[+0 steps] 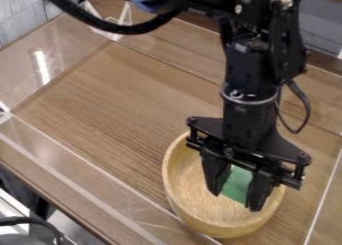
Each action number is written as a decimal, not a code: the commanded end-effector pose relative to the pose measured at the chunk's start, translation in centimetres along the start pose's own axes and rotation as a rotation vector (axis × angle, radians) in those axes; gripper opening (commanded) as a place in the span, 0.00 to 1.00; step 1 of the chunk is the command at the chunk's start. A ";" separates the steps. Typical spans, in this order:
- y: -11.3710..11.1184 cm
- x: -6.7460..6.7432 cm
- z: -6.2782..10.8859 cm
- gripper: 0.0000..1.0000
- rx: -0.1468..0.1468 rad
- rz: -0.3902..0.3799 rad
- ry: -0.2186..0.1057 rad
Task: Put the green block in the brown bowl
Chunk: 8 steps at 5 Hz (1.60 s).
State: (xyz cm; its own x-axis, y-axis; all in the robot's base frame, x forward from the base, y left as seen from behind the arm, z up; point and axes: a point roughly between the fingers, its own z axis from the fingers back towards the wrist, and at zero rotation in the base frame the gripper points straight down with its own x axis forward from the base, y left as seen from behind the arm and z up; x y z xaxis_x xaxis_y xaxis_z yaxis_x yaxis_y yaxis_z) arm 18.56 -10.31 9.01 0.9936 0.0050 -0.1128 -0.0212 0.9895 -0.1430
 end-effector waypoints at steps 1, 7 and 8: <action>-0.1 0.7 0.5 0.00 -0.020 0.004 -0.031; 1.1 1.7 -0.6 0.00 -0.035 0.022 -0.019; 1.2 1.8 -0.6 0.00 -0.037 0.025 -0.018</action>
State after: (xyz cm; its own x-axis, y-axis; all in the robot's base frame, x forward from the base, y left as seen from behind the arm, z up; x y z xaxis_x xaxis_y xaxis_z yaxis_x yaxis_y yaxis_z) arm 19.81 -9.14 7.45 0.9920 0.0256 -0.1239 -0.0459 0.9853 -0.1644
